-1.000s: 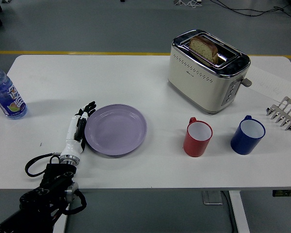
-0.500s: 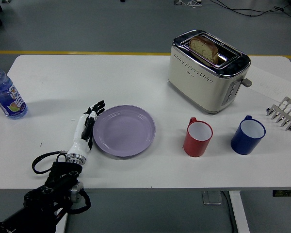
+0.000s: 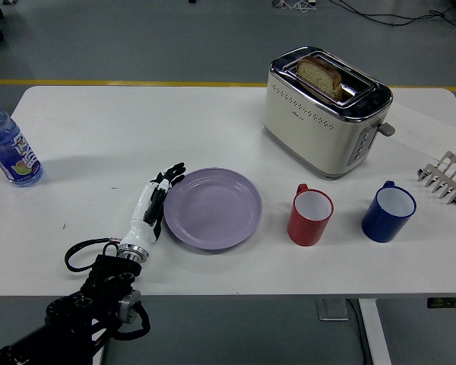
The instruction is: Push plate across desktop
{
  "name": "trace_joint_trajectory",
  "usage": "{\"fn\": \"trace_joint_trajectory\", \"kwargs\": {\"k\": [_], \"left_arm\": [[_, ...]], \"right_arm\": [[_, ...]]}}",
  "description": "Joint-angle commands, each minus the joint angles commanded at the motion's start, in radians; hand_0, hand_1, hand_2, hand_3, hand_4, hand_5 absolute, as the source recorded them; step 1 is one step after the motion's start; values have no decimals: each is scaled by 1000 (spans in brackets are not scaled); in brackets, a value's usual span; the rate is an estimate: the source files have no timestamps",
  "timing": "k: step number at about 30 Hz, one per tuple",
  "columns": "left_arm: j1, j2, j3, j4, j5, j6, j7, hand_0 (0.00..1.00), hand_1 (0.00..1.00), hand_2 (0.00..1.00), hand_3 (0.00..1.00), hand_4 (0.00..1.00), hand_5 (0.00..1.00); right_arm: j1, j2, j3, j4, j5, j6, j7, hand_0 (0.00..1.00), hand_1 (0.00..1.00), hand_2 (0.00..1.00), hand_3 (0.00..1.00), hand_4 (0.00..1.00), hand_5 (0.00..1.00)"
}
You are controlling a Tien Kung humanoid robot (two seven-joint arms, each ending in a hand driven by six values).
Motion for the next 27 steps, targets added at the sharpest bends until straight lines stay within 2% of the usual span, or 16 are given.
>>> {"fn": "trace_joint_trajectory", "kwargs": {"k": [7, 27], "left_arm": [[-3, 0, 28, -9, -4, 1, 0, 864, 874, 888, 816, 473, 998], [2, 0, -5, -34, 24, 14, 0, 860, 868, 884, 809, 469, 996]], "right_arm": [[-1, 0, 0, 0, -2, 1, -2, 529, 486, 597, 551, 250, 202], [-4, 0, -2, 0, 3, 1, -1, 529, 486, 597, 552, 250, 200]]}}
